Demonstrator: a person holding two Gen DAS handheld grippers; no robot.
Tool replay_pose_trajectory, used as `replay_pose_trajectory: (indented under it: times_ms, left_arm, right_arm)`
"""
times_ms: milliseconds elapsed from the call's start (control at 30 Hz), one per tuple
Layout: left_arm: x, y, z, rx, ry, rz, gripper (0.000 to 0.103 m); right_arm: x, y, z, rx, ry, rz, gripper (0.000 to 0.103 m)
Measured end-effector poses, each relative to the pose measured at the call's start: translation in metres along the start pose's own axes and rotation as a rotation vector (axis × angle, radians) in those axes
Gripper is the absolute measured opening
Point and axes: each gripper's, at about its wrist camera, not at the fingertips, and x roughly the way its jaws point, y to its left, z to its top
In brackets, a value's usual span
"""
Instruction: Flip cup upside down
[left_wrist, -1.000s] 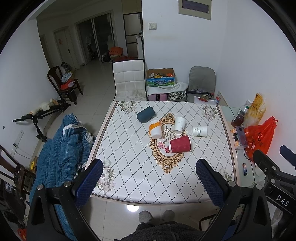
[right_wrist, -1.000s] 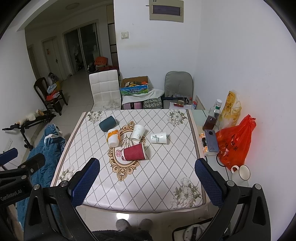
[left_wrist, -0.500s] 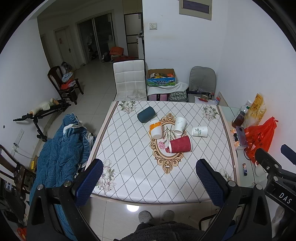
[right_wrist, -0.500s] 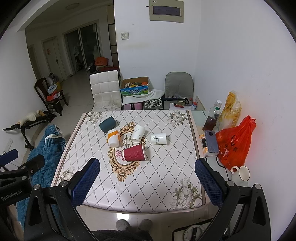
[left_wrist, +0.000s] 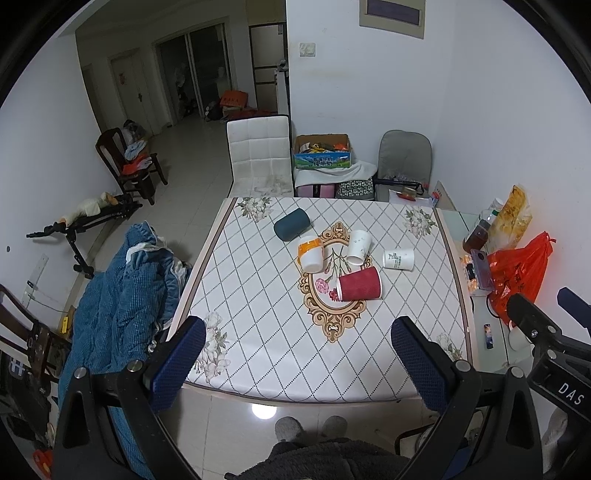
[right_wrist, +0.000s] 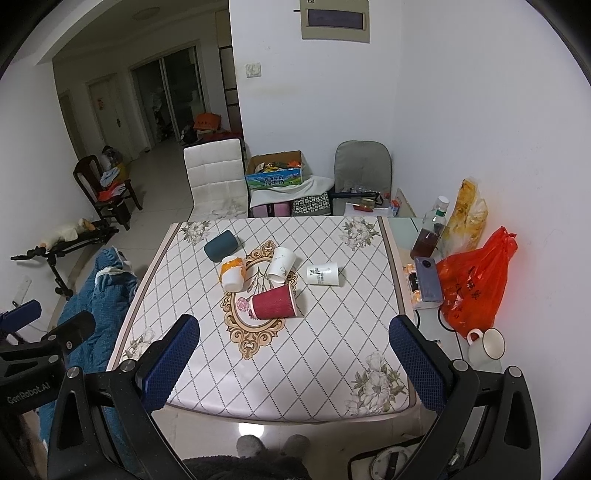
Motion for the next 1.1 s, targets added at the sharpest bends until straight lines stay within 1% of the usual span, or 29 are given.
replay_pose_trajectory:
  times_ms: [133, 267, 567, 700, 867, 1100]
  left_arm:
    - [0.008, 0.0, -0.008, -0.013, 0.015, 0.004, 0.103]
    - [0.026, -0.004, -0.015, -0.027, 0.053, 0.02, 0.103]
    - [0.091, -0.026, -0.033, -0.026, 0.167, 0.091, 0.103]
    - [0.121, -0.036, -0.035, -0.018, 0.214, 0.1, 0.103]
    - [0.155, -0.047, -0.029, 0.007, 0.267, 0.102, 0.103]
    - [0.216, -0.063, -0.002, 0.067, 0.327, 0.101, 0.103]
  right_arm:
    - [0.009, -0.003, -0.003, 0.002, 0.019, 0.005, 0.103]
    - [0.03, -0.007, -0.009, 0.001, 0.069, 0.009, 0.103]
    - [0.112, -0.035, -0.036, 0.006, 0.231, -0.001, 0.103]
    - [0.15, -0.048, -0.053, 0.0, 0.295, -0.006, 0.103]
    - [0.195, -0.061, -0.073, 0.009, 0.384, -0.01, 0.103]
    - [0.254, -0.074, -0.093, 0.039, 0.471, -0.03, 0.103]
